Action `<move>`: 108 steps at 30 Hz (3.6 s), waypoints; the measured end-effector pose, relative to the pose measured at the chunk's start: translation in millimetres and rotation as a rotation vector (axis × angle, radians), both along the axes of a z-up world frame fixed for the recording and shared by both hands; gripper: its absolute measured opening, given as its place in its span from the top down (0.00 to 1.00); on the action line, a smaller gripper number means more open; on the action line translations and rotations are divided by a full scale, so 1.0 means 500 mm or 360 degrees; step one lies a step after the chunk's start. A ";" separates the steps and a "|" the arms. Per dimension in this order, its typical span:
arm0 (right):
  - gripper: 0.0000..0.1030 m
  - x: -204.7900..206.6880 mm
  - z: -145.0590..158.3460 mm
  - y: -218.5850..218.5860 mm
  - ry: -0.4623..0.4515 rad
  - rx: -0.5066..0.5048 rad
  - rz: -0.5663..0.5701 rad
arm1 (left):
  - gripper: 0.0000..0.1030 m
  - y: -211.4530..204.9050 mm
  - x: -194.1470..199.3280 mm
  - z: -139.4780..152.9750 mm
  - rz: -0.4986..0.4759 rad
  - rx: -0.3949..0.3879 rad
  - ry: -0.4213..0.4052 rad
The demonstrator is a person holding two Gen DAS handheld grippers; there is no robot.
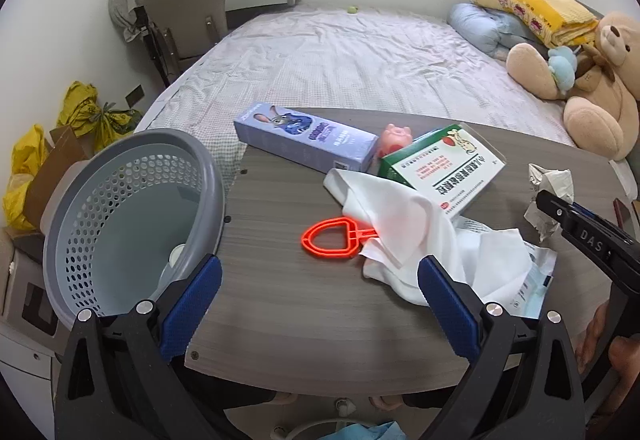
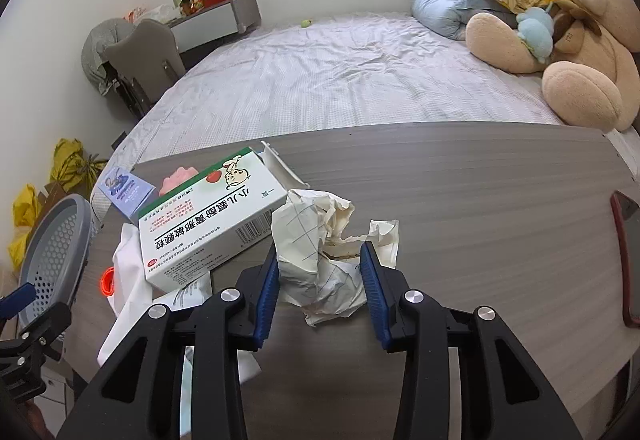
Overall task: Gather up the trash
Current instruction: 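Grasp the crumpled tissue with the right tool while the left tool grasps the white cloth, then carry the tissue and white cloth over the grey basket with both tools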
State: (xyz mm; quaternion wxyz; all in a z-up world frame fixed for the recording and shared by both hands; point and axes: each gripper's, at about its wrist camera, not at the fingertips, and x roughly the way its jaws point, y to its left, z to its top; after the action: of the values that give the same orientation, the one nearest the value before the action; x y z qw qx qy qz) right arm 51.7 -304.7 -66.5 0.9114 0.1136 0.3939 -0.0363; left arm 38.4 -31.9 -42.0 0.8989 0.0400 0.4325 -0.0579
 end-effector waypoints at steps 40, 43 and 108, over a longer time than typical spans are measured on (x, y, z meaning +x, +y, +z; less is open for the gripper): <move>0.63 -0.121 0.014 -0.065 -0.0089 0.0041 -0.0064 | 0.91 -0.100 0.013 -0.081 -0.0165 0.0005 0.0172; 0.63 -0.124 0.019 -0.065 -0.0098 0.0043 -0.0060 | 0.91 -0.093 0.008 -0.056 -0.0163 0.0020 0.0119; 0.63 0.085 0.128 0.546 -0.0149 -0.0042 0.0806 | 0.91 0.439 0.065 0.079 0.0369 0.0022 -0.0230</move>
State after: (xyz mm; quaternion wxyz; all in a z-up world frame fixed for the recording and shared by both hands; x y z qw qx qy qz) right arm 94.4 -31.9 -2.6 0.9101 0.0010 0.3666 0.1931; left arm 70.9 187.4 -2.4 0.9281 0.0000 0.3686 0.0524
